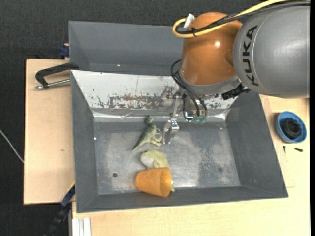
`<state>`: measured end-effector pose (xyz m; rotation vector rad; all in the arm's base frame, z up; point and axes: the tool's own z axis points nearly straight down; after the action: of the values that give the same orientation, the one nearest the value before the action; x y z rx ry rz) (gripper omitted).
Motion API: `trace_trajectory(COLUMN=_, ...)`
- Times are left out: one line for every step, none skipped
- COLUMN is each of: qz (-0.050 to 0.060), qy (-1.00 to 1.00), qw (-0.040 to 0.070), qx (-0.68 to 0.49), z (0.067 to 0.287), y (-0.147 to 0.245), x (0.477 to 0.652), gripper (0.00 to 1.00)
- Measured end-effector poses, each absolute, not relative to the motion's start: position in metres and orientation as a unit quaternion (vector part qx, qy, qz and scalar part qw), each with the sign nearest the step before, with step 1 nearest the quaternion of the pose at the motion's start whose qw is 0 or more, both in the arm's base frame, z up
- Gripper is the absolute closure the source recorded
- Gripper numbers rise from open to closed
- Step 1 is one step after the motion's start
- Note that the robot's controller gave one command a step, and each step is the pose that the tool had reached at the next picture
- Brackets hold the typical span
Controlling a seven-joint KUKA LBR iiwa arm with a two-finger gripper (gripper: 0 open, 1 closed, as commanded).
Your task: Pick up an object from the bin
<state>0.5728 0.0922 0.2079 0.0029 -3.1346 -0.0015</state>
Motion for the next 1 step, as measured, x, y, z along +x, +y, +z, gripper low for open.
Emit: trace_trajectory(qz=-0.002, qy=-1.0, qw=-0.011, qx=0.01, z=0.0934, y=0.0868, x=0.5828, gripper=0.0)
